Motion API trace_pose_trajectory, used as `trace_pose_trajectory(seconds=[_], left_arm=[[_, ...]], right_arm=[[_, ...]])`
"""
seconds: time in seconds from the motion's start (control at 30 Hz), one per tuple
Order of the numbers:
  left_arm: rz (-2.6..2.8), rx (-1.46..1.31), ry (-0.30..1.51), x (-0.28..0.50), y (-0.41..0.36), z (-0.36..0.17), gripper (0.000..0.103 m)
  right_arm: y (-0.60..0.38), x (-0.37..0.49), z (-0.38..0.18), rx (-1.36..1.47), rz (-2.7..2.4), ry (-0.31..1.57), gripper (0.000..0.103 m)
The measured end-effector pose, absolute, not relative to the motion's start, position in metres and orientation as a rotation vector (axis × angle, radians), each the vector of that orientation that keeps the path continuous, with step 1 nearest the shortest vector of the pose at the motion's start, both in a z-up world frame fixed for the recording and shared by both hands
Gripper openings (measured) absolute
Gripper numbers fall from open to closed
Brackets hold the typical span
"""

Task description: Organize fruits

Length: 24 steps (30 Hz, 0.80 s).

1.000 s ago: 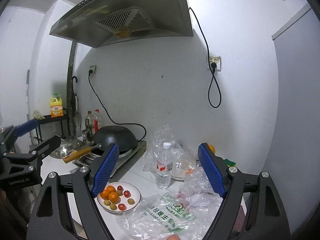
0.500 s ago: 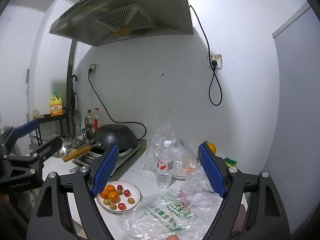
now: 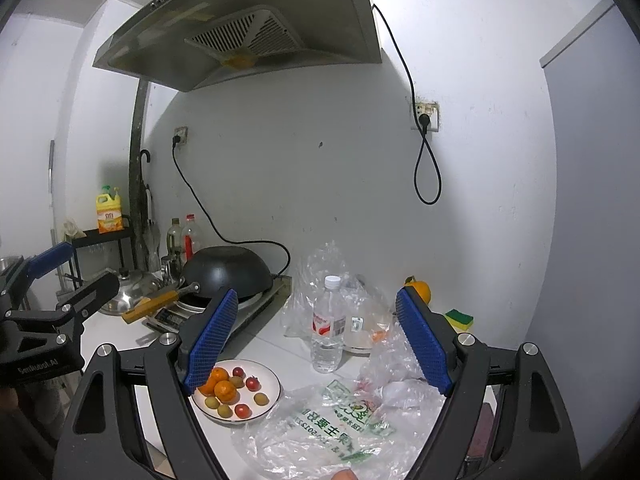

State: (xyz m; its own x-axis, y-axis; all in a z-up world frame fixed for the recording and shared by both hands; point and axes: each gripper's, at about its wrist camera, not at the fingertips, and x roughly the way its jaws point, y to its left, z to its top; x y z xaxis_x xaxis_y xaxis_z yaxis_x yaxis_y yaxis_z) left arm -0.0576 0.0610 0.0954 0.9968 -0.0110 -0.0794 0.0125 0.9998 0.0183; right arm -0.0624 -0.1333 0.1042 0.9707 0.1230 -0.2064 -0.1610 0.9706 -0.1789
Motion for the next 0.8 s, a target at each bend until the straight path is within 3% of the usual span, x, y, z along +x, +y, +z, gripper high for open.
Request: trace_pose_trajectory(seconds=[0.8], left_arm=[[-0.005,-0.003,0.071,-0.0600,0.0621,0.0920,0.100]], right_arm=[[-0.1302,-0.0690,0.1073,-0.208,0.139,0.185,0.084]])
